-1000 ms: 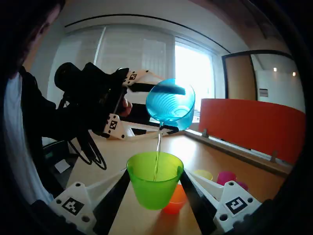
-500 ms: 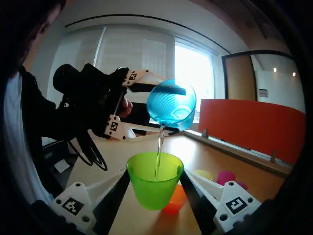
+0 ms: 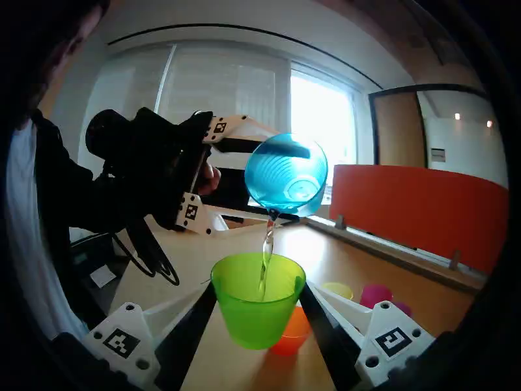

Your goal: Pour water

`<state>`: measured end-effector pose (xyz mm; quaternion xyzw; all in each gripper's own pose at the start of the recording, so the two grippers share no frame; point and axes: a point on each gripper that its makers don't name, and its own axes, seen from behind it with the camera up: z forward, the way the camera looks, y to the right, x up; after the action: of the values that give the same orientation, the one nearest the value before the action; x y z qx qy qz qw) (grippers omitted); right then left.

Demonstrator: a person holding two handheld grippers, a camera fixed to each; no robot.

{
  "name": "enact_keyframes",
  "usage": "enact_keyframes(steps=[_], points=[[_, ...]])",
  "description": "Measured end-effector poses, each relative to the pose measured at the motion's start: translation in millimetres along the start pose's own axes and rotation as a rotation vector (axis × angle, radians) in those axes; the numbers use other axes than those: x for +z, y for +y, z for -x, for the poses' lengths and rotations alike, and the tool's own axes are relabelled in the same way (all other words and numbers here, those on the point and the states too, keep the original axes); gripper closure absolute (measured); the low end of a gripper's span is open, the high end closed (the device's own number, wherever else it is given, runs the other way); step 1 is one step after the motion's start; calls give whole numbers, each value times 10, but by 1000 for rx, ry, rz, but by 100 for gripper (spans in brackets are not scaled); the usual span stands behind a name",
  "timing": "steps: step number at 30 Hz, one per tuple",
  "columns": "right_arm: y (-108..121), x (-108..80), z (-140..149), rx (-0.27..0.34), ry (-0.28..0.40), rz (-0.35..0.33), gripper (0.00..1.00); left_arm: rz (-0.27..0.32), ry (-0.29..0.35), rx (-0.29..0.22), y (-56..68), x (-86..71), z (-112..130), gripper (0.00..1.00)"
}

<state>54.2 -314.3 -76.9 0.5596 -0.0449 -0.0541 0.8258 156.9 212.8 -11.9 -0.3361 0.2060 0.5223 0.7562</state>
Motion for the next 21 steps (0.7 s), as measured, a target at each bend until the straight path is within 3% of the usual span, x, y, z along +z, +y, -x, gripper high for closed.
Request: enact_keyframes(steps=[21], points=[[28,-9,-3,-4,0,6,10,-14,-8,46,-60,-9,-28,19]])
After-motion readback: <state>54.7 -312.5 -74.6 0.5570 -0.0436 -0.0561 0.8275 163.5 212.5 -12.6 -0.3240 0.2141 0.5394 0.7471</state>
